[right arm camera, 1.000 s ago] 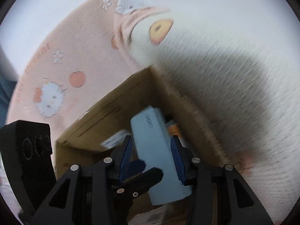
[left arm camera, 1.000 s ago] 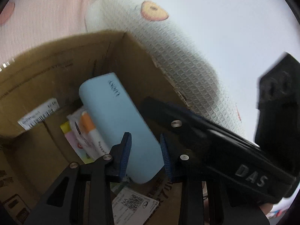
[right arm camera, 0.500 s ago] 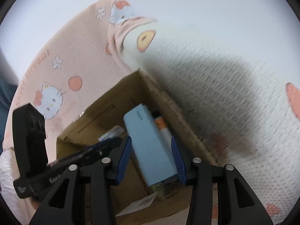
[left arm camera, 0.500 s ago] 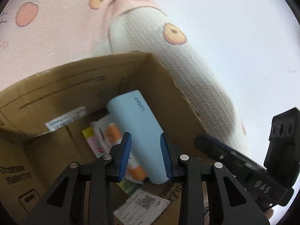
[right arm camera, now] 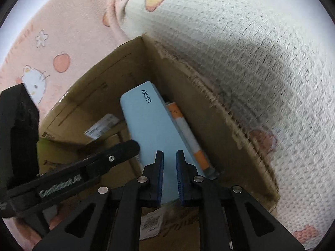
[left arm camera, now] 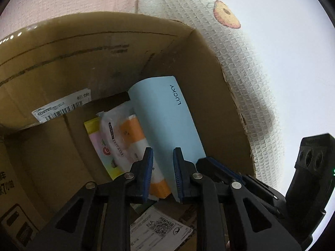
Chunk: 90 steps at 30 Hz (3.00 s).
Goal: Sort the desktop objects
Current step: 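Lower the case into the box and open the right gripper, then move the right gripper back to the white paper roll on the mat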
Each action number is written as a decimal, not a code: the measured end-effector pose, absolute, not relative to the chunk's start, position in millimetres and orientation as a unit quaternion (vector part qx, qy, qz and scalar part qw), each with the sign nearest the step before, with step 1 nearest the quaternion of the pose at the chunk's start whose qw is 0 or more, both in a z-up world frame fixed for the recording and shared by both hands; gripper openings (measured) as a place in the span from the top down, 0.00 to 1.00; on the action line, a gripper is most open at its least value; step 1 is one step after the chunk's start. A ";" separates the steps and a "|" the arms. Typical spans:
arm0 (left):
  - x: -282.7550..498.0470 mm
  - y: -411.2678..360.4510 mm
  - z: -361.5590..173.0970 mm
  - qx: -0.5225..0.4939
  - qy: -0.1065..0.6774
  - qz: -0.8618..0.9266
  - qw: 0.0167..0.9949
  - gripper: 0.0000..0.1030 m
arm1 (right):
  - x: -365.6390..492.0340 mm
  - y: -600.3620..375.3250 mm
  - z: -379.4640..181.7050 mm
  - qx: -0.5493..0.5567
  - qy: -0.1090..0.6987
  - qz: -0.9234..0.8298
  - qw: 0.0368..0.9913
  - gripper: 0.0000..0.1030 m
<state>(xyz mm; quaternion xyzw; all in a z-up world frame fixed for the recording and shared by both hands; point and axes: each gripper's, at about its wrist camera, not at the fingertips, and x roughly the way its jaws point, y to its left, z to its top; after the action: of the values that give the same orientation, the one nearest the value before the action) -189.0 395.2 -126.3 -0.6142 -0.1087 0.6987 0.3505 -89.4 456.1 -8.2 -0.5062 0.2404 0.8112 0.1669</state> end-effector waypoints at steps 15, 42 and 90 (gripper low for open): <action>-178.5 373.5 -81.3 -0.550 -0.090 0.748 0.361 0.63 | -69.7 440.3 31.5 -0.465 0.230 0.833 0.191 0.84; -122.7 170.3 -31.4 -0.406 -0.061 0.836 0.363 0.52 | -77.1 298.2 88.6 -0.436 0.155 0.877 0.127 0.58; -94.6 9.3 -247.1 -0.556 -0.201 0.787 0.175 0.66 | -154.1 129.4 -131.6 -0.639 0.064 0.765 -0.045 0.91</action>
<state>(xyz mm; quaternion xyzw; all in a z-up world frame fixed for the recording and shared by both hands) -94.6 9.3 -247.1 -0.5562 -0.2006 0.7872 0.1750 -154.1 129.4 -131.6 -0.6393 0.0644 0.7650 -0.0448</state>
